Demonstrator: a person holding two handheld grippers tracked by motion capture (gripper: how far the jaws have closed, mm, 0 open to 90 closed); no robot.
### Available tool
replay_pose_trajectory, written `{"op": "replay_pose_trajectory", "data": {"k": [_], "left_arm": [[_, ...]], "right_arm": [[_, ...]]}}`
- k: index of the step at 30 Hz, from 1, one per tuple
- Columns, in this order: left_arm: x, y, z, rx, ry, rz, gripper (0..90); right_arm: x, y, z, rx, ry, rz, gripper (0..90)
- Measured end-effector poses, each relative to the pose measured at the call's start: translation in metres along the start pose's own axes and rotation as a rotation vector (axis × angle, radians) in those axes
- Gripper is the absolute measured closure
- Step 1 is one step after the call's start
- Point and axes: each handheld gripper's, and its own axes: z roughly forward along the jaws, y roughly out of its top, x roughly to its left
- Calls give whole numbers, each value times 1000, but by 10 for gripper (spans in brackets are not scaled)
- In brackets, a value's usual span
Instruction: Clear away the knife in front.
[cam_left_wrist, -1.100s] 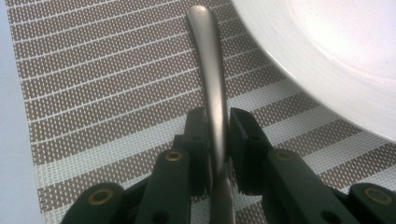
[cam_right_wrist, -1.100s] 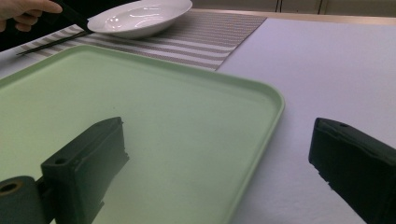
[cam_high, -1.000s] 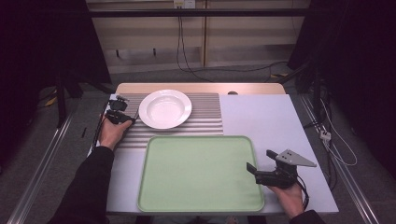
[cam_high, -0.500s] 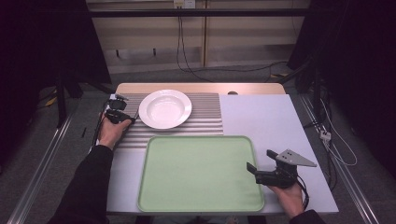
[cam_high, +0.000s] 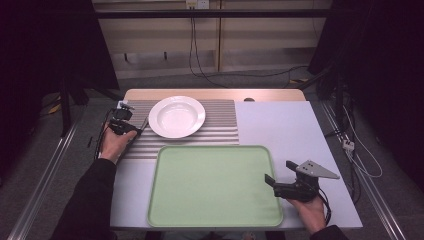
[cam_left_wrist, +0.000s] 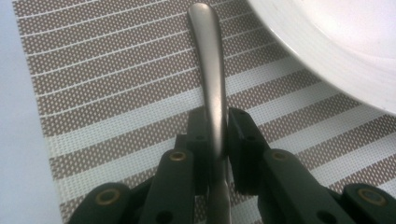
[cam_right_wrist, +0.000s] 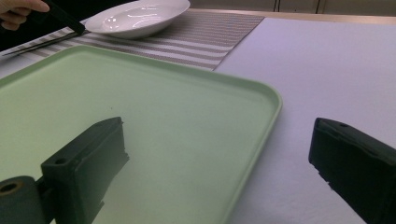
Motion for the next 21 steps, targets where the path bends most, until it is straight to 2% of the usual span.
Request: {"op": "replay_pose_trajectory", "data": {"k": [6, 12, 16, 21], "left_arm": [[2, -5, -8, -8, -11, -4, 798], [2, -6, -22, -39, -5, -3, 798], [0, -7, -32, -77, 4, 2, 798], [-3, -10, -39, -100, -6, 1, 797]], "right_arm": [[0, 0, 0, 1, -1, 1, 38], [0, 0, 0, 1, 0, -1, 38], [0, 0, 0, 1, -3, 1, 38], [1, 0, 0, 1, -3, -1, 38]]}}
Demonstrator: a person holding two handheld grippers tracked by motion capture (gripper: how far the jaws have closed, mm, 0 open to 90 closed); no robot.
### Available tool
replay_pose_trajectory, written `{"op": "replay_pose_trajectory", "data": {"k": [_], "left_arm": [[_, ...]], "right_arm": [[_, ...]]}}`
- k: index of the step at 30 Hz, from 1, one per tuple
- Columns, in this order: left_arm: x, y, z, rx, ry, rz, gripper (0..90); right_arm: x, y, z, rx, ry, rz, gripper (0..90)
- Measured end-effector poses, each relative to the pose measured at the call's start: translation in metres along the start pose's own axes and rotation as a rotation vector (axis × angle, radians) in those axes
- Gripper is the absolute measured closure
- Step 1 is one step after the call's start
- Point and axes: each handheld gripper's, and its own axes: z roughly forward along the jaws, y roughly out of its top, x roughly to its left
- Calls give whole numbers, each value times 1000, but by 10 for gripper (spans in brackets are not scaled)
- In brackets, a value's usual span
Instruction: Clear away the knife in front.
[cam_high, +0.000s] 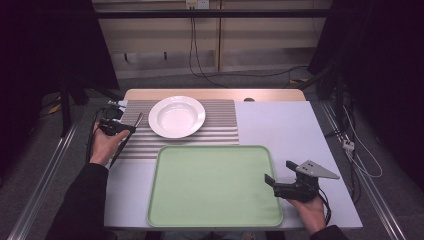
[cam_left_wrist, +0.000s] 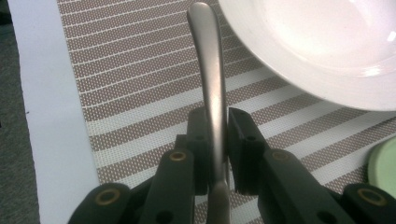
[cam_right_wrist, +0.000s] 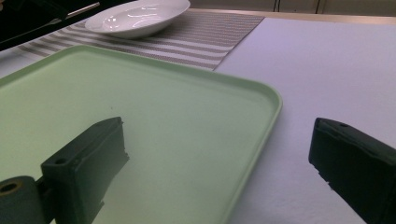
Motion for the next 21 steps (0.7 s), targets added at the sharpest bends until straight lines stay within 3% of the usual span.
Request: {"op": "replay_pose_trajectory", "data": {"k": [5, 21], "left_arm": [[-6, -2, -5, -23, -16, -13, 797], [-38, -1, -20, -38, -69, 50, 797]], "right_arm": [[0, 0, 0, 1, 0, -2, 38], [1, 0, 0, 0, 1, -1, 38]]}}
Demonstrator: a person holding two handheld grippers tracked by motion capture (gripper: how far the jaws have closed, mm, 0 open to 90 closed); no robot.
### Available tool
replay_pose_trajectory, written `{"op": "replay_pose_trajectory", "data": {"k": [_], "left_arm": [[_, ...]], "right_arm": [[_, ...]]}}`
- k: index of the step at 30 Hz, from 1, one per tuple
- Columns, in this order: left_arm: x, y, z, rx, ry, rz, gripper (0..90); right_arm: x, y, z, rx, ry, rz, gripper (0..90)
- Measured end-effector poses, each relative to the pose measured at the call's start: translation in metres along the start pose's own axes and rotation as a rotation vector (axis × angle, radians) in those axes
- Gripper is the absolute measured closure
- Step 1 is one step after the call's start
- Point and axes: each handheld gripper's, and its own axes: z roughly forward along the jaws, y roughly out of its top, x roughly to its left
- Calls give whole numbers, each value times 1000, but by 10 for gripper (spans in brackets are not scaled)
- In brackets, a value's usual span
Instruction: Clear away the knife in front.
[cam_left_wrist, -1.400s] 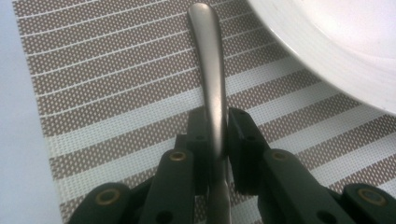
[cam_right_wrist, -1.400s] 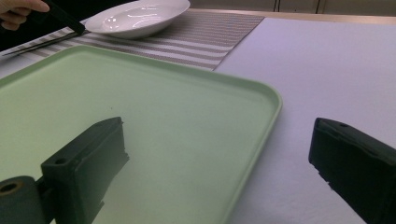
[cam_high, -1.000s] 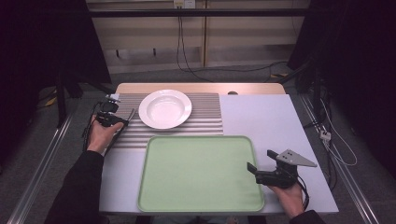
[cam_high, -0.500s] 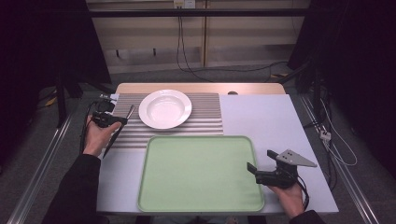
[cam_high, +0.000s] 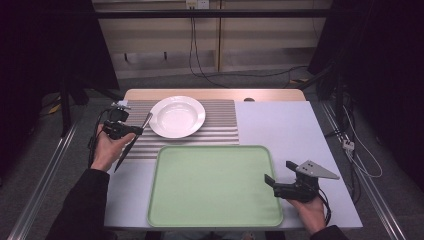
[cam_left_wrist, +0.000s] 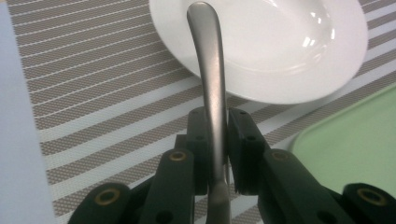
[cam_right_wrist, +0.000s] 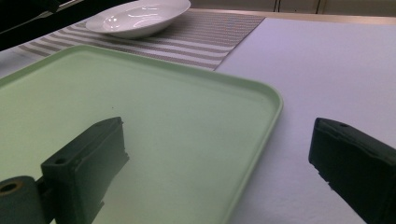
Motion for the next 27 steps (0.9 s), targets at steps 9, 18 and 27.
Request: {"op": "replay_pose_trajectory", "data": {"k": [9, 18, 27], "left_arm": [[-21, 0, 0, 8, -42, 49, 797], [-45, 0, -1, -1, -49, 68, 797], [-70, -3, -3, -7, -56, 106, 797]], "right_arm": [[0, 0, 0, 0, -2, -1, 38], [0, 0, -1, -1, -4, -1, 38], [0, 0, -1, 0, -3, -2, 38]]}}
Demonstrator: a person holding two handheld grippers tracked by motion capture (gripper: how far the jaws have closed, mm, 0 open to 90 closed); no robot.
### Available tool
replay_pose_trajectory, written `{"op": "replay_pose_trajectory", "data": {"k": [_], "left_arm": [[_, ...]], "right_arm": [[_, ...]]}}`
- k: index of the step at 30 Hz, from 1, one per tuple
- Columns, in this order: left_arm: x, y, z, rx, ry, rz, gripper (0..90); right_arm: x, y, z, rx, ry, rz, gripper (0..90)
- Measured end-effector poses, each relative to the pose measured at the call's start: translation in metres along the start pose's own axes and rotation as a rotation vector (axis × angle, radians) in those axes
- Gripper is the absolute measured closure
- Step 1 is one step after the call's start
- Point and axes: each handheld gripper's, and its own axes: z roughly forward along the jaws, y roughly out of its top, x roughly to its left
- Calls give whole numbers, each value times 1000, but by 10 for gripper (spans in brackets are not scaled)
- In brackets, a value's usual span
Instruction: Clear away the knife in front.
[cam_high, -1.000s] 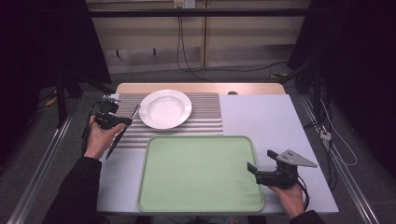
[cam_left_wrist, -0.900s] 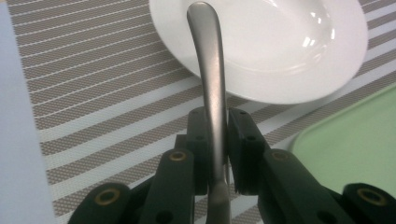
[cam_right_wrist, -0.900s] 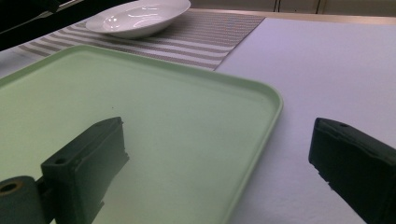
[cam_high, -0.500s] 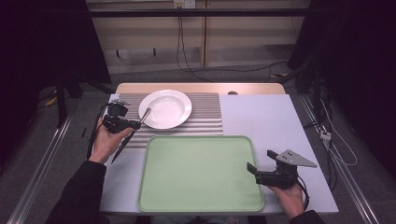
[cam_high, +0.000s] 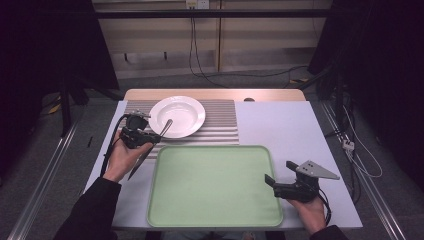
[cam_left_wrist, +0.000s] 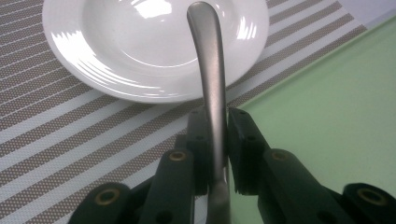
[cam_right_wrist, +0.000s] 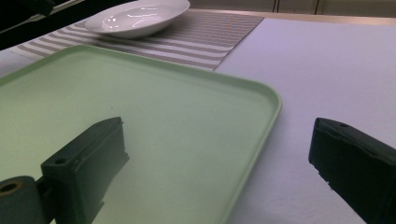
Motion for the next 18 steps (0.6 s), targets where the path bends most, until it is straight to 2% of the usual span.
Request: {"op": "replay_pose_trajectory", "data": {"k": [5, 7, 9, 11, 18], "left_arm": [[-15, -2, 1, -11, 2, 14, 797], [-20, -2, 2, -1, -10, 31, 797], [-27, -2, 4, -3, -18, 27, 797], [-33, -2, 6, 16, -26, 44, 797], [-51, -4, 16, 55, -35, 55, 797]], "right_arm": [[0, 0, 0, -1, 2, -3, 38], [0, 0, 1, -1, 2, -3, 38], [0, 0, 1, 0, 2, -3, 38], [0, 0, 1, 0, 4, -4, 38], [1, 0, 1, 1, 6, -4, 38]]}}
